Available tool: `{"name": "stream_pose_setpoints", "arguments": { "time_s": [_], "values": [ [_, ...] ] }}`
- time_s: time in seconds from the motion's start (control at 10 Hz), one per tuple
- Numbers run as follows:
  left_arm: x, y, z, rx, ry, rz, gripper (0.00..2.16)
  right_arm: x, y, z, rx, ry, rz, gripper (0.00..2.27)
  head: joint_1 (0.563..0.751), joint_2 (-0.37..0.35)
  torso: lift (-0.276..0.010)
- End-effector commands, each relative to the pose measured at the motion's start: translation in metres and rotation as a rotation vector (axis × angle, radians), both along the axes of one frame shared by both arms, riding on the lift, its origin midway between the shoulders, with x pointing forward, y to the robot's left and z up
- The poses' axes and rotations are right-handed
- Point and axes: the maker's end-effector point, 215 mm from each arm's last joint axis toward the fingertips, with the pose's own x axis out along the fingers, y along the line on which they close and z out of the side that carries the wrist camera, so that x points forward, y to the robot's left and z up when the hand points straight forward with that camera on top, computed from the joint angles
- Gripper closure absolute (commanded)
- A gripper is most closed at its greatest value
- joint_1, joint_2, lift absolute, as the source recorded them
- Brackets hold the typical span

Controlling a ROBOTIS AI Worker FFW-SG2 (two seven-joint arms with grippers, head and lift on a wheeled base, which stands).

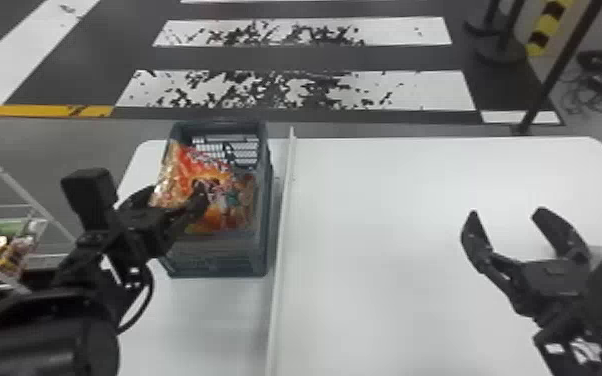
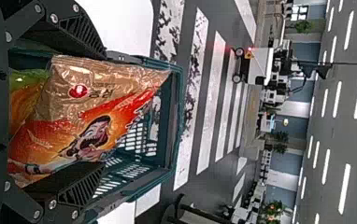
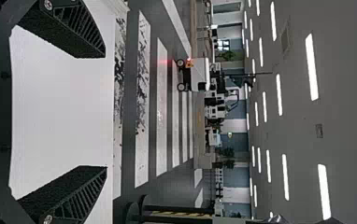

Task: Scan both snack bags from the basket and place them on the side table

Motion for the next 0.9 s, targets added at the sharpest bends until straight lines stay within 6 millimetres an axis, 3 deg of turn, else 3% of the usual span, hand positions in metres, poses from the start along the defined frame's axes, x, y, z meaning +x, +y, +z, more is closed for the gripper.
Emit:
{"name": "stream_pose_setpoints", "arguments": {
  "time_s": [0.0, 0.2, 0.4, 0.5, 0.6, 0.7, 0.8],
  "values": [
    [0.0, 0.002, 0.007, 0.006, -0.004, 0.002, 0.21, 0.0, 0.001, 0.0, 0.002, 0.0, 0.001, 0.07, 0.695, 0.072, -0.075],
    [0.0, 0.002, 0.009, 0.009, -0.008, -0.012, 0.3, 0.0, 0.001, 0.0, 0.001, 0.0, 0.001, 0.07, 0.695, 0.077, -0.075],
    [0.008, 0.0, 0.015, 0.031, -0.019, -0.031, 0.67, -0.002, 0.002, 0.001, 0.002, 0.0, 0.003, 0.07, 0.695, 0.076, -0.075],
    [0.01, -0.001, 0.015, 0.04, -0.018, -0.041, 0.73, -0.002, 0.002, 0.001, 0.002, 0.0, 0.003, 0.07, 0.695, 0.075, -0.075],
    [0.01, -0.005, 0.015, 0.039, -0.02, -0.06, 1.18, -0.003, 0.002, 0.001, 0.002, 0.0, 0.003, 0.07, 0.695, 0.074, -0.075],
    [0.004, -0.006, -0.004, 0.025, 0.055, -0.049, 2.1, -0.002, 0.002, 0.003, 0.001, -0.005, 0.003, 0.07, 0.695, 0.07, -0.075],
    [0.001, -0.003, -0.011, 0.037, 0.087, -0.042, 2.14, -0.003, 0.002, 0.001, 0.001, 0.0, 0.003, 0.07, 0.695, 0.07, -0.075]
  ]
}}
